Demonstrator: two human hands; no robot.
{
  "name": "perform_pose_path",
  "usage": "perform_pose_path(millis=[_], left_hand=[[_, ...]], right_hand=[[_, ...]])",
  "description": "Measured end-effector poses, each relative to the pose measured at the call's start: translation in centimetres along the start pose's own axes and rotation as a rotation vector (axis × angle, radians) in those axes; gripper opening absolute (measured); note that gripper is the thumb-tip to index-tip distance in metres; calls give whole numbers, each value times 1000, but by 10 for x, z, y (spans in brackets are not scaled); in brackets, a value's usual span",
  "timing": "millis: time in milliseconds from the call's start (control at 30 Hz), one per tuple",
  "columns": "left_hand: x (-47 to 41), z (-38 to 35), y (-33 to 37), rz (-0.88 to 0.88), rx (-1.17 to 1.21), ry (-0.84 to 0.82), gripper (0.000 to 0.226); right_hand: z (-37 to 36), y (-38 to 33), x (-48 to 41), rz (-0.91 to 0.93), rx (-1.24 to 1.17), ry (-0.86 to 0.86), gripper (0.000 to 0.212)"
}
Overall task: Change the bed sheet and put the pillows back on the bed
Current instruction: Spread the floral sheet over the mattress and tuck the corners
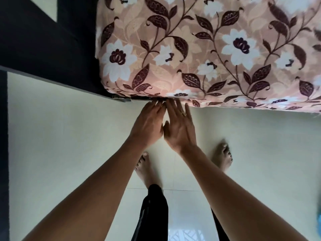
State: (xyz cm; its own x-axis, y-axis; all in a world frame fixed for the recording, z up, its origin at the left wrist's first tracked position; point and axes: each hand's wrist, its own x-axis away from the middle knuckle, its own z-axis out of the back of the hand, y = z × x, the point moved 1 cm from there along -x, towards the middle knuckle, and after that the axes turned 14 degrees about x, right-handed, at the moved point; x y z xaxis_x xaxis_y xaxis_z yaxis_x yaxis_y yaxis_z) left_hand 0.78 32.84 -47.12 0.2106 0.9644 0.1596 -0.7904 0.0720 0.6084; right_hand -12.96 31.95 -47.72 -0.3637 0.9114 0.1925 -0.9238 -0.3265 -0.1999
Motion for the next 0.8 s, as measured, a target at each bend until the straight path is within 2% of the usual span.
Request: perform_pose_path(millis=[67, 167, 267, 333, 400, 467, 533, 567, 633, 700, 733, 767, 800], left_hand=[[-3, -9, 9, 86, -61, -38, 71], [-3, -22, 25, 181, -170, -136, 84], [-11, -34, 40, 92, -178, -151, 81], [-22, -42, 46, -3, -161, -181, 79], [-32, -49, 54, 9, -187, -219, 85], [-39, -52, 66, 105, -207, -292, 94], [-38, -53, 75, 144, -229, -307, 95], [-37, -52, 81, 143, -200, -261, 91], [-41, -50, 96, 275, 101, -57, 76], [-52, -46, 119, 676, 737, 152, 60], [-60, -47, 132, 845, 1122, 241, 50], [-72, -50, 145, 964, 1445, 320, 42], [-83, -53, 154, 1041, 1704, 385, 40]], right_hand=[[5, 10, 32, 43, -51, 26, 80], [5, 49, 36, -7, 80, 16, 81], [4, 79, -11, -177, 165, 24, 58], [2, 79, -26, -199, 156, 8, 50], [2, 76, -10, -116, 156, -77, 70], [9, 81, 13, -58, 93, -97, 87], [12, 89, 35, -103, -68, -86, 84], [13, 93, 47, -197, -191, -44, 76], [19, 102, 62, -566, -575, 102, 52], [37, 119, 57, -1070, -1179, 226, 31], [46, 131, 46, -1235, -1499, 292, 24], [55, 149, 31, -1328, -1777, 354, 24], [65, 166, 15, -1344, -1955, 420, 30]])
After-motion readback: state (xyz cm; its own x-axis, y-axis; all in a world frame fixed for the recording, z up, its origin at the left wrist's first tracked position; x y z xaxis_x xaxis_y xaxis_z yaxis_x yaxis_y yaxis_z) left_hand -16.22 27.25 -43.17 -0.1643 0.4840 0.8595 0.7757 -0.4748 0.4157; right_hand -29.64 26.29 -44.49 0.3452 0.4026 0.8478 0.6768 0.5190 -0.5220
